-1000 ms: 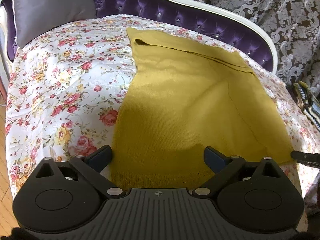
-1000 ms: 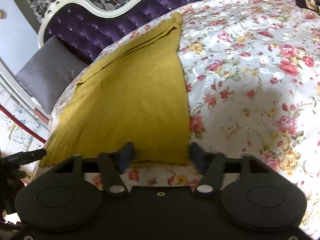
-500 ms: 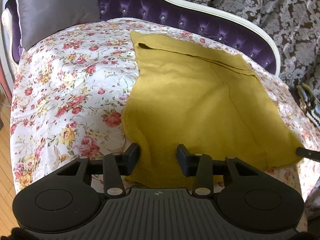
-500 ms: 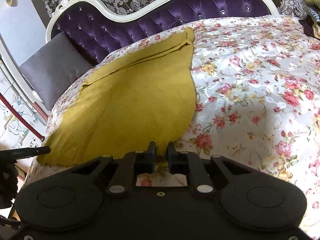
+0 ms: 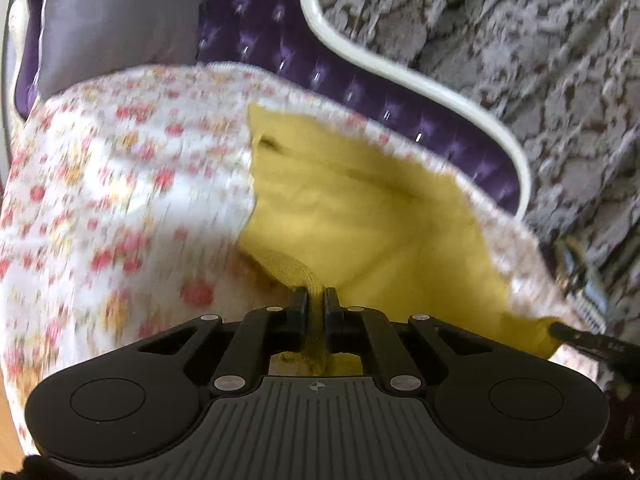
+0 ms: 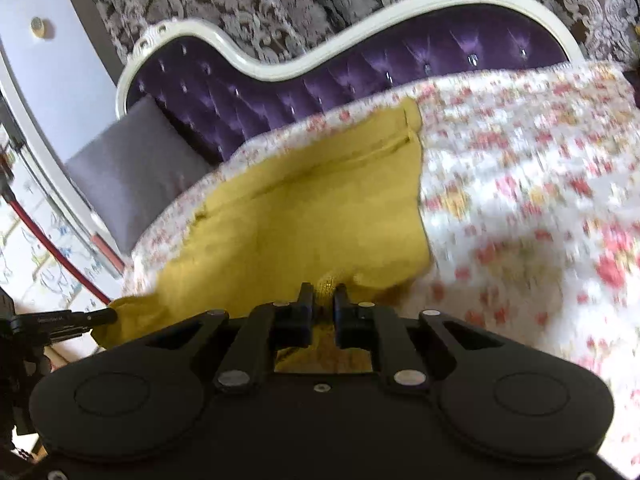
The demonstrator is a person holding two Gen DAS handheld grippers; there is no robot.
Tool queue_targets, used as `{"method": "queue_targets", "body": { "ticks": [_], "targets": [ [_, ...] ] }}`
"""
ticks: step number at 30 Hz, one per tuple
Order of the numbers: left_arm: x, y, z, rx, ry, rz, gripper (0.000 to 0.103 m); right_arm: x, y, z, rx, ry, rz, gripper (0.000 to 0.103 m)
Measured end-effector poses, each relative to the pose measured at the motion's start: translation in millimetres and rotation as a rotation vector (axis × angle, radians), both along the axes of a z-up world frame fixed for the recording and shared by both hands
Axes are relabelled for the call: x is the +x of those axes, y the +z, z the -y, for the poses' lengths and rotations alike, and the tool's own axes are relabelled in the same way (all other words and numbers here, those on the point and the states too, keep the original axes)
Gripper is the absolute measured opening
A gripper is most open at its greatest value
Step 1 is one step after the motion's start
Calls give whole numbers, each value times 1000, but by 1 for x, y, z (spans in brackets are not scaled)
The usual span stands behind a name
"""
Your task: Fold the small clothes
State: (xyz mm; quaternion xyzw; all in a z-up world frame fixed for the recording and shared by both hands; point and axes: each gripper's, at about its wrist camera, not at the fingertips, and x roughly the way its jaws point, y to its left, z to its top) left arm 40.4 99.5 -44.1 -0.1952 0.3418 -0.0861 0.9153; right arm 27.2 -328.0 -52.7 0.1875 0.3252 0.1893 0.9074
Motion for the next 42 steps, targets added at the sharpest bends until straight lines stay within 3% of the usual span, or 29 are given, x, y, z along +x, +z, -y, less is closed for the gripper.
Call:
{"method": "queue_targets", "body": {
  "ticks": [8,16,20,21,23,24,25,27,28,32,42],
  "targets": [
    [60,20,-8,-35,12,67,7,70,17,10,29,-48,80,17],
    [138,-4,-21,-57,83,16,7,157,-1,17,-14,-142,42,17],
    [165,-14,-26,10,122,5,7,183,-12,19,-55,-161,24,18],
    [168,-14,-28,27,122,8,7,186,-13,19,-68,-156,28,26],
    [168,-13,-28,56,107,15,12,183,-13,19,-88,-136,42,27],
    [166,-12,-27,74,92,15,28,182,-12,18,-99,-122,46,34],
    [163,-11,-27,93,77,16,42,178,-12,17,-113,-105,51,47],
    [155,-11,-24,128,40,25,52,168,-14,14,-144,-70,62,59],
    [152,-12,-20,151,17,26,56,160,-16,13,-161,-49,66,59],
    [147,-21,-7,238,-61,3,60,144,-23,6,-216,-1,79,59],
    [163,-42,7,292,-137,-23,60,149,-32,1,-262,33,97,59]
  ]
}}
